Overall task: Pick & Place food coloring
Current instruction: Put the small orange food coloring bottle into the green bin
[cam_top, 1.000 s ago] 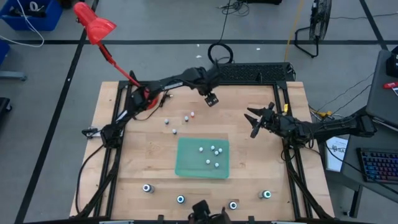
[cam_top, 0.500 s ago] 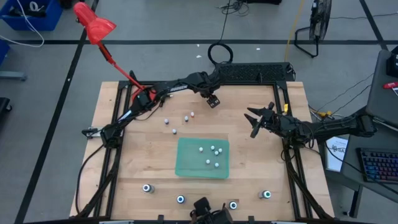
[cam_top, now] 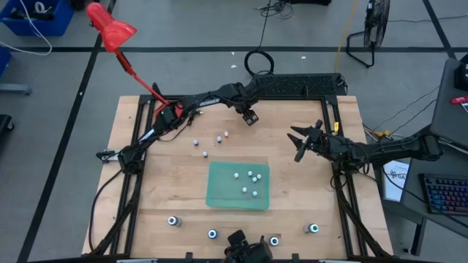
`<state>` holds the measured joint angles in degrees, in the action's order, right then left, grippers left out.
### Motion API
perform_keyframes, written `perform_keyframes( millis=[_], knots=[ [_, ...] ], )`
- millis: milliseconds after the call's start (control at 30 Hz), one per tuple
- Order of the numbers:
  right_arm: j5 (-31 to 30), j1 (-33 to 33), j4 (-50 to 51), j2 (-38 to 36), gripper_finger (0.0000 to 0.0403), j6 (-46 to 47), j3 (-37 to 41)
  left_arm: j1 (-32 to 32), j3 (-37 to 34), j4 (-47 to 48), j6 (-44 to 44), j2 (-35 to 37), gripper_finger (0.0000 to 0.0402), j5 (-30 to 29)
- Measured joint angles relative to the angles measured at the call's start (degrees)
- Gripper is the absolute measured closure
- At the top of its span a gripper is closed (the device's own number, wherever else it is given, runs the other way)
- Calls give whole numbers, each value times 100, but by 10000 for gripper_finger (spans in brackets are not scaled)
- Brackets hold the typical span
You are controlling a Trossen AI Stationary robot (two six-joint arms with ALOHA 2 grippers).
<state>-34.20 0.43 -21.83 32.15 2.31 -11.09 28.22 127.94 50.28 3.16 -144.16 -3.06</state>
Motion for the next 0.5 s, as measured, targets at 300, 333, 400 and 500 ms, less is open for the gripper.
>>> perform_keyframes(
  millis=[300,333,400,500],
  knots=[
    [0,0,-21,1,261,2,0,61,0,0,72,0,196,209],
    [0,0,-21,0,261,2,0,72,0,-2,115,0,191,259],
    [0,0,-23,0,261,5,0,118,0,-2,180,0,182,400],
    [0,0,-49,1,261,63,0,186,0,7,207,0,172,561]
  ],
)
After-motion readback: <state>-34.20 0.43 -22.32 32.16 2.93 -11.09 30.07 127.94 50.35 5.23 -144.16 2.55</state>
